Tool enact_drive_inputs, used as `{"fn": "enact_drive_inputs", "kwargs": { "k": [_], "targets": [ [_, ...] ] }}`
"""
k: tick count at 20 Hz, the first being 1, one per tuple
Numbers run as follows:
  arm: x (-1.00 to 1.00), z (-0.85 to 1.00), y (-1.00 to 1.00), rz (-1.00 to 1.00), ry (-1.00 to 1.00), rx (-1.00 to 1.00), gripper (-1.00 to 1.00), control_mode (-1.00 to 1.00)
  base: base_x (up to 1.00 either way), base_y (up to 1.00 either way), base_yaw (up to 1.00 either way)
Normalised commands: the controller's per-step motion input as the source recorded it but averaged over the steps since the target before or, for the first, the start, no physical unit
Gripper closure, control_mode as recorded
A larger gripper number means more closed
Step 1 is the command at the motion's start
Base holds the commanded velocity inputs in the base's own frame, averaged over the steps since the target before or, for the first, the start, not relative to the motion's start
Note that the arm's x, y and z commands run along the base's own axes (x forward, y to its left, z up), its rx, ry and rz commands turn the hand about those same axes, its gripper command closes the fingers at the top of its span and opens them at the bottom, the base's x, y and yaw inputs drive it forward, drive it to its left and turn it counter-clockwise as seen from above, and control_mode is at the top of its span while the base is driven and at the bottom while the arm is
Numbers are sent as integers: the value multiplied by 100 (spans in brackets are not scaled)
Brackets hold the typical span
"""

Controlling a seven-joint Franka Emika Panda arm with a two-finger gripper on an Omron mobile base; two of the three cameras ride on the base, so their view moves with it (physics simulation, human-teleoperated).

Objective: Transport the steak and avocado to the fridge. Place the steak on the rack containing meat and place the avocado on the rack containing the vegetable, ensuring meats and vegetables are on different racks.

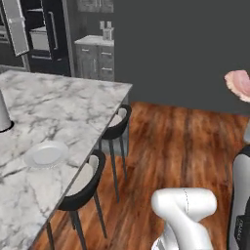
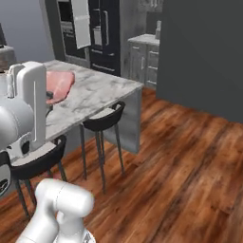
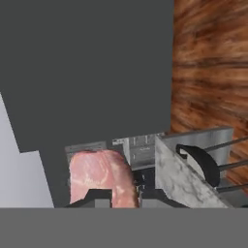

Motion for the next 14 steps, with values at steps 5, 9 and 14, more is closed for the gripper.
{"fn": "enact_drive_inputs", "kwargs": {
  "k": [5,9,14],
  "targets": [
    [0,0,0,0,0,0,100,100,95,-68,-34],
    [0,0,0,0,0,0,100,100,100,-84,9],
    [0,0,0,0,0,0,100,100,100,-71,15]
  ]
}}
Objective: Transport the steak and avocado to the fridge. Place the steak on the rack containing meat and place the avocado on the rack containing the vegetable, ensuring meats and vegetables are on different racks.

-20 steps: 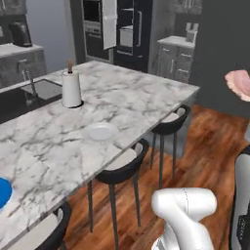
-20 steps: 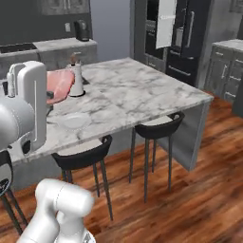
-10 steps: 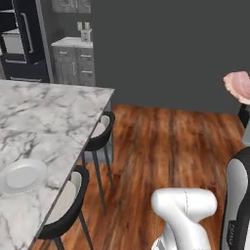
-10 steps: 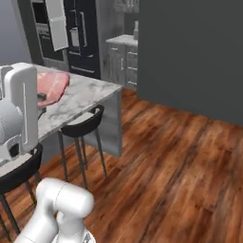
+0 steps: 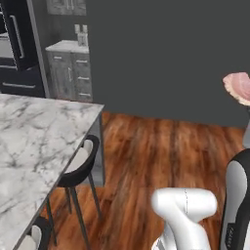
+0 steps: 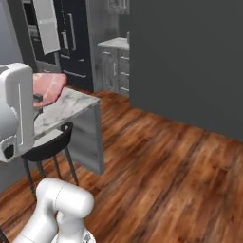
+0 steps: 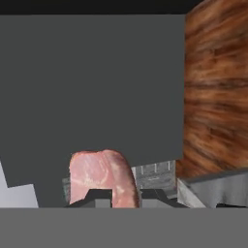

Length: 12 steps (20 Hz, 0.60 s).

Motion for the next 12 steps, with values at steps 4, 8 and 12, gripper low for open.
{"fn": "enact_drive_inputs", "kwargs": {
  "k": [4,8,12],
  "targets": [
    [0,0,0,0,0,0,100,100,100,-57,15],
    [0,0,0,0,0,0,100,100,100,-49,14],
    [0,0,0,0,0,0,100,100,100,-52,12]
  ]
}}
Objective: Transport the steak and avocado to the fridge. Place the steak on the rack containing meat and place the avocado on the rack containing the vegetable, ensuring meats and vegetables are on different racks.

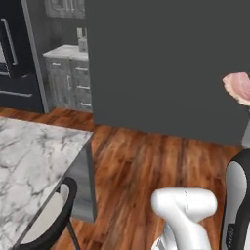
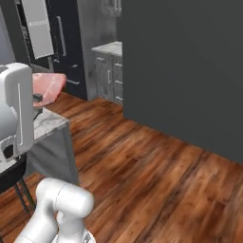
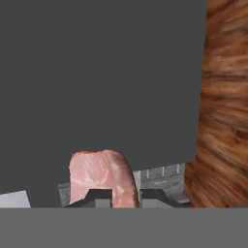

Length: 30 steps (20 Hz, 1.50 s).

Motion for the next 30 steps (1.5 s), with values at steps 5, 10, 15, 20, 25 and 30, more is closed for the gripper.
{"fn": "enact_drive_inputs", "kwargs": {
  "k": [5,10,15,20,25,30],
  "targets": [
    [0,0,0,0,0,0,100,100,100,-54,11],
    [0,0,0,0,0,0,100,100,100,-47,10],
    [0,0,0,0,0,0,100,100,100,-27,7],
    [0,0,0,0,0,0,100,100,100,-4,11],
    [0,0,0,0,0,0,100,100,100,-11,57],
    [0,0,0,0,0,0,100,100,86,-35,78]
  ]
}}
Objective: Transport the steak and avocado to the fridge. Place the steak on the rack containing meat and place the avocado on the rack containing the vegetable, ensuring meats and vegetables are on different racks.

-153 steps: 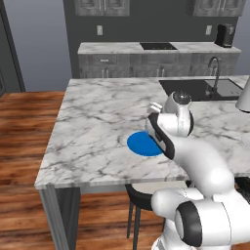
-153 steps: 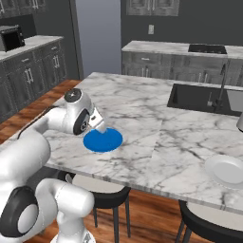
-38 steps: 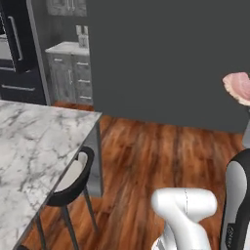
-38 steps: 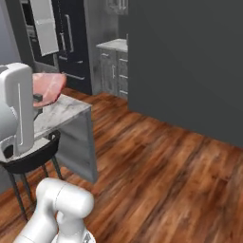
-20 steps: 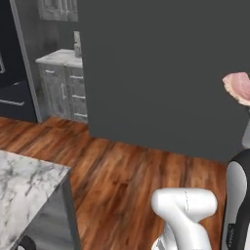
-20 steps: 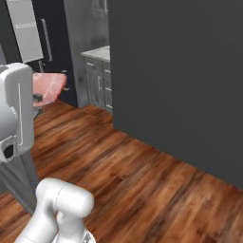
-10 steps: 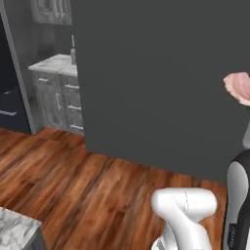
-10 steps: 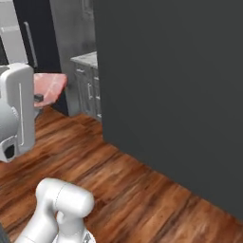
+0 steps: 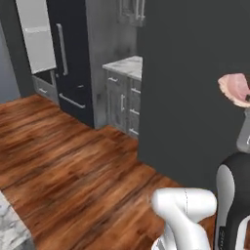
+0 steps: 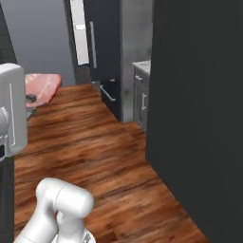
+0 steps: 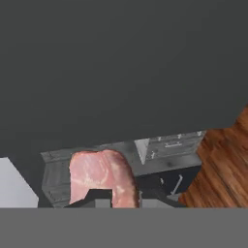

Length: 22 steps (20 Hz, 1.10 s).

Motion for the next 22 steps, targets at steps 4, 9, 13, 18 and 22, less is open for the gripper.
{"fn": "enact_drive_inputs", "kwargs": {
  "k": [4,9,13,18,22],
  "targets": [
    [0,0,0,0,0,0,100,100,47,-21,89],
    [0,0,0,0,0,0,100,100,45,-3,96],
    [0,0,0,0,0,0,100,100,61,-49,71],
    [0,0,0,0,0,0,100,100,100,-100,19],
    [0,0,0,0,0,0,100,100,100,-96,3]
  ]
}}
